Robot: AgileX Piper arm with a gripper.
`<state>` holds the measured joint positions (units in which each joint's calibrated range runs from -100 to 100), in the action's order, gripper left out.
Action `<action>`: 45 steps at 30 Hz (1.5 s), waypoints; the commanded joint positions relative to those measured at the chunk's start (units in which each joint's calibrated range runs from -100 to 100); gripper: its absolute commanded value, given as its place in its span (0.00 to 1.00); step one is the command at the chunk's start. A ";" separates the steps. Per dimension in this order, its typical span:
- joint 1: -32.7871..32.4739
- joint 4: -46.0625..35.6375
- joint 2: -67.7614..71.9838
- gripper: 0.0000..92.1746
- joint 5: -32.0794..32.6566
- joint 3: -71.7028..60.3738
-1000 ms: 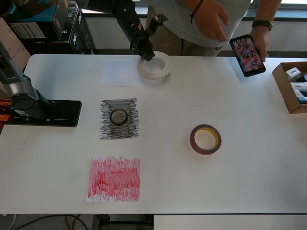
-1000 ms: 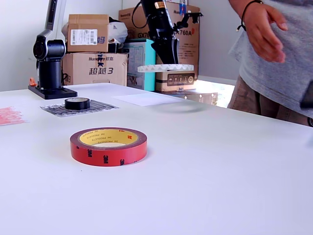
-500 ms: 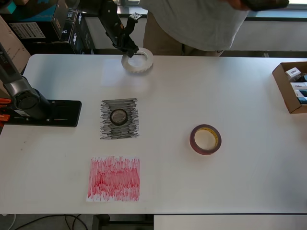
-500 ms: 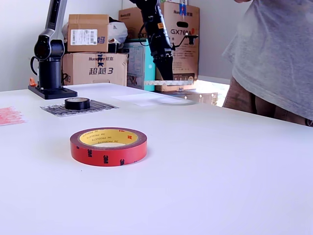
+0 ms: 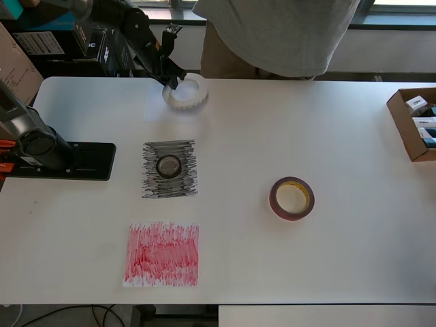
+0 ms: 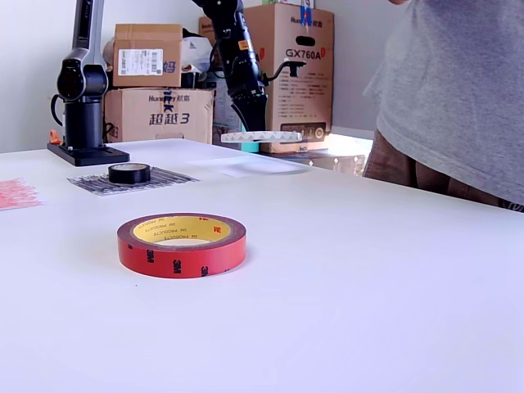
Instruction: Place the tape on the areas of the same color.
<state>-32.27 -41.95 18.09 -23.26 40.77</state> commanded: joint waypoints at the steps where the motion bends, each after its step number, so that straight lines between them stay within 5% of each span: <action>1: 0.13 0.08 -0.97 0.00 -2.52 1.71; 45: -1.37 7.38 0.34 0.00 -4.65 8.61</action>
<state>-32.97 -33.91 18.19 -27.99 49.41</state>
